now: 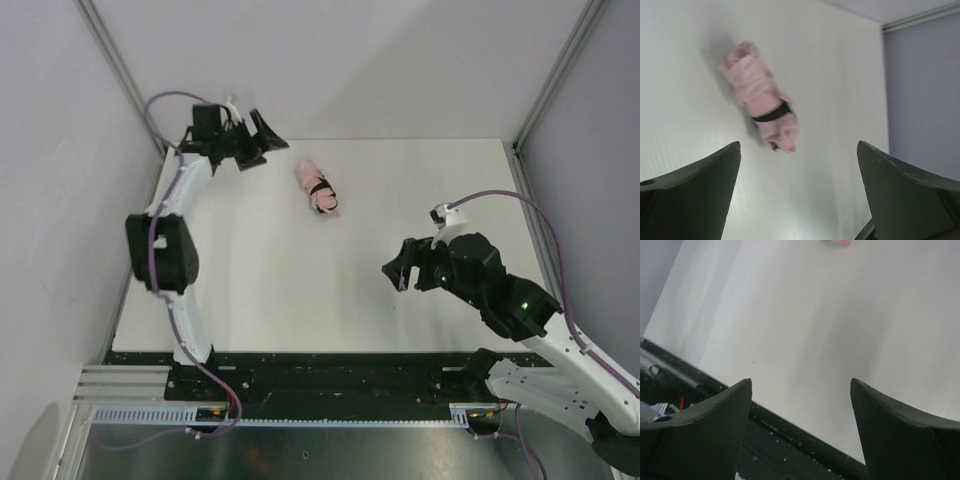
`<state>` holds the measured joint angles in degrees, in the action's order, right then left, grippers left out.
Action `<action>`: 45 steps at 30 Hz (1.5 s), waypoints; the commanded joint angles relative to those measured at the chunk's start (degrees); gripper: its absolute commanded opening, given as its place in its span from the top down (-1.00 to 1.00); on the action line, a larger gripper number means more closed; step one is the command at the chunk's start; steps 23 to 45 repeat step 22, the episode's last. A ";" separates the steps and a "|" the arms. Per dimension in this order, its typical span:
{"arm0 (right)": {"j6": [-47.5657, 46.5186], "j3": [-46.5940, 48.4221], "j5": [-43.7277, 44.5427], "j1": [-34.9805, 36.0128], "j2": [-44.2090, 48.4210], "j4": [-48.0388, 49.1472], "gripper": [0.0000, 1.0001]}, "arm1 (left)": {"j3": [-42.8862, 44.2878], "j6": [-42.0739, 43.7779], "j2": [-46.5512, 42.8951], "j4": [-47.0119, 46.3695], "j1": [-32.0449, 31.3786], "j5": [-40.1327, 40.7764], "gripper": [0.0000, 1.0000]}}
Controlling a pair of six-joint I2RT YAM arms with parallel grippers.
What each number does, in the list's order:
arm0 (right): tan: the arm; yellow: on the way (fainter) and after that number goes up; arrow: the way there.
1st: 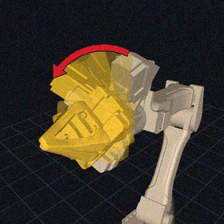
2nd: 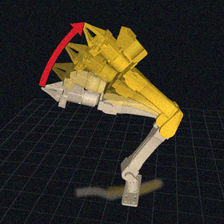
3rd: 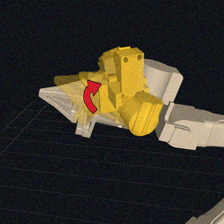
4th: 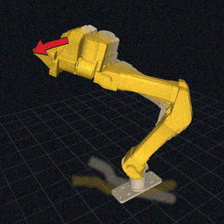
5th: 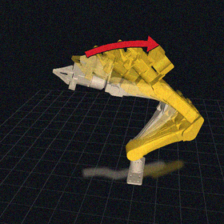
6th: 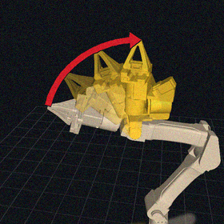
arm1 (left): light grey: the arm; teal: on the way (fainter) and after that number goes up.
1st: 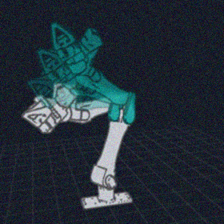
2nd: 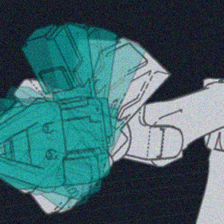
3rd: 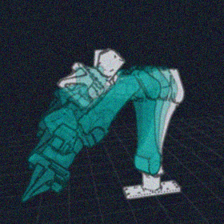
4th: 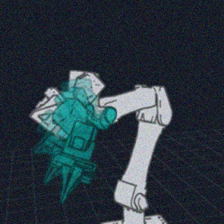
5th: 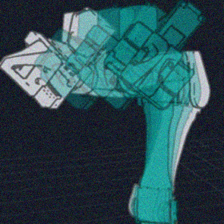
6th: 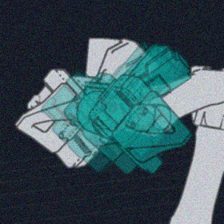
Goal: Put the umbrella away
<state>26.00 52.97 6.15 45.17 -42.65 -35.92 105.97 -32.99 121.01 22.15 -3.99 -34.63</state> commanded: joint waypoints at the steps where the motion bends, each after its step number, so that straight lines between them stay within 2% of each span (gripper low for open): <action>1: -3.42 5.77 10.37 -0.48 -0.32 0.16 -0.67 | -4.56 3.59 -22.44 -1.97 -2.66 -3.35 -0.99; 5: -6.83 9.60 21.31 -0.64 -0.56 -1.12 -0.71 | -7.10 7.12 -36.77 -1.99 -8.41 -3.88 -0.99; 10: -13.10 14.48 32.02 -0.69 0.25 -0.96 -0.75 | -9.29 14.51 -52.99 -3.59 -16.09 2.47 -0.99; 15: -20.15 17.37 35.19 -0.69 4.84 4.26 -0.78 | -16.59 16.13 -66.30 -12.30 -17.96 6.11 -0.99; 20: -25.30 18.16 37.17 -0.69 9.86 9.59 -0.84 | -23.45 19.71 -75.53 -17.79 -18.07 8.05 -0.99; 22: -26.44 18.21 36.98 -0.69 11.12 10.66 -0.91 | -25.36 21.01 -77.85 -18.56 -18.11 8.83 -0.99; 45: -26.44 18.21 36.98 -0.69 11.12 10.66 -0.91 | -25.36 21.01 -77.85 -18.56 -18.11 8.83 -0.99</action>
